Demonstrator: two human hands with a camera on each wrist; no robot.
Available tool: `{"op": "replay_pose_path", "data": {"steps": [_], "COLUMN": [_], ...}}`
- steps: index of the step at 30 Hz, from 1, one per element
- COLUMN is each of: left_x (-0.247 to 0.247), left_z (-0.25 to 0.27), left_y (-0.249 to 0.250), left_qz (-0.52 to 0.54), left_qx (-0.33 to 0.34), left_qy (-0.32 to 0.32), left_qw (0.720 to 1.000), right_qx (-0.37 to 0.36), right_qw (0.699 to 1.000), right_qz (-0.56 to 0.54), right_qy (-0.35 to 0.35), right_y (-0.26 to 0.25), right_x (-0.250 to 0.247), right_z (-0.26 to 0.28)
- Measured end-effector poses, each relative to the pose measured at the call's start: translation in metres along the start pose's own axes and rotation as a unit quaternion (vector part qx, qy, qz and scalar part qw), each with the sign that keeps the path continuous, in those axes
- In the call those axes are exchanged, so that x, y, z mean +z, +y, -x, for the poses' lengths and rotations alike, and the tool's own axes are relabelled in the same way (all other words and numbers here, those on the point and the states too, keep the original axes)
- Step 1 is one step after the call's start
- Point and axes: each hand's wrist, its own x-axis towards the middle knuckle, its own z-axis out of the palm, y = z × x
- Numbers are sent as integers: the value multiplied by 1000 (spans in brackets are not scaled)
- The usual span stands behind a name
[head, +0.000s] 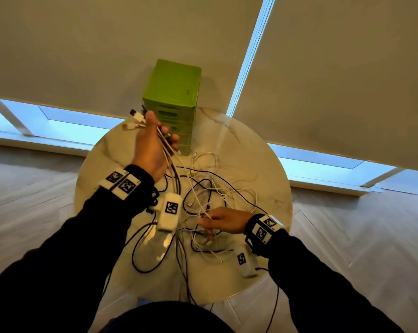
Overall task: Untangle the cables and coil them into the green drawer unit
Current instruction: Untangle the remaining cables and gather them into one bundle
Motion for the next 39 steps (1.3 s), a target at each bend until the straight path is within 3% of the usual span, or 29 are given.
{"op": "replay_pose_path", "data": {"steps": [3,5,7,10,12,15,19,22,25,29,33,39], "left_x": [-12,-21,-25,-24,-19,-12,-3,6,5,6,15,49], "left_z": [-9,-11,-7,11,23,32,37,42,36,29,30,44], "left_y": [24,32,29,2,-23,-54,-63,-54,-49,-42,-39,-62], "left_qz": [-43,-94,-167,-308,-392,-413,-342,-262,-243,-191,-183,-191], "left_qx": [58,93,113,88,50,-7,-76,-73,-34,29,66,68], "left_qy": [2,7,-6,-66,-108,-97,-85,-62,-30,-12,-38,-140], "left_qw": [997,991,979,945,912,906,933,960,969,981,980,969], "right_qx": [43,72,85,76,62,-2,-85,-96,-86,-50,15,168], "right_qw": [999,990,962,913,904,901,913,928,937,958,965,935], "right_qz": [-6,-50,-119,-118,-61,-41,5,42,53,23,54,32], "right_qy": [24,110,232,382,419,432,398,358,335,281,258,310], "right_y": [33,45,44,20,-6,-49,-83,-81,-70,-31,16,90], "right_x": [-4,-12,-24,-48,-58,-56,-40,-31,-24,-16,-12,-9], "right_z": [11,18,20,9,1,-4,-3,-3,5,21,42,97]}}
